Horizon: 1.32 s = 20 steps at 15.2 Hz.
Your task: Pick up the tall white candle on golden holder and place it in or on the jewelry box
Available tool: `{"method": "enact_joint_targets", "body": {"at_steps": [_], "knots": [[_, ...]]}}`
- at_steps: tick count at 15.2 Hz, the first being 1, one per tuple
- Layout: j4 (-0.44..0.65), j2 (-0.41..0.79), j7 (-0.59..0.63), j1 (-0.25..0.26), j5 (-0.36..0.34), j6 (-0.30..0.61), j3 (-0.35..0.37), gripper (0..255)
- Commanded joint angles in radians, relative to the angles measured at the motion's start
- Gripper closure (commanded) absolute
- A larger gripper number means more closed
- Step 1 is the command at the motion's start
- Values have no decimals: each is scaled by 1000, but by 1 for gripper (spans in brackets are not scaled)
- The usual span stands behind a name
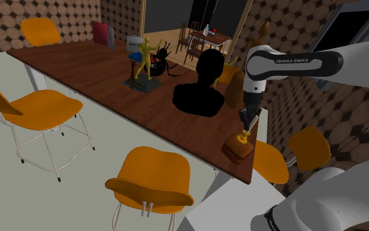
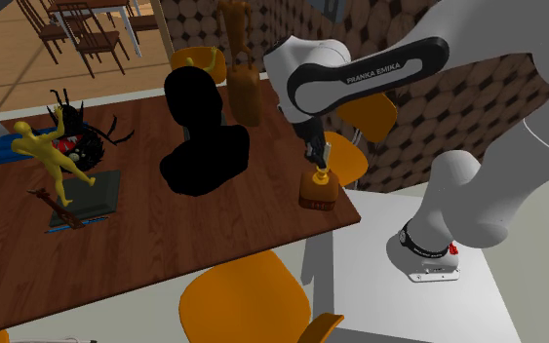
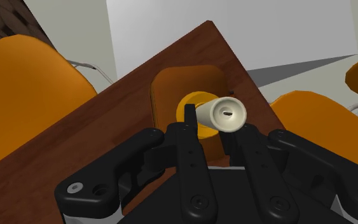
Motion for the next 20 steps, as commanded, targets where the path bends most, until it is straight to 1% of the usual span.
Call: {"method": "enact_joint_targets", "body": {"at_steps": [1,9,10,15,19,20], "knots": [[-24,8,1,0,0,32,-1,255],[-24,8,1,0,0,32,-1,255],[-24,8,1,0,0,32,-1,0],[-24,8,1,0,0,32,-1,0],[128,42,-6,5,11,-86,2,0],[128,42,-6,5,11,-86,2,0]]}}
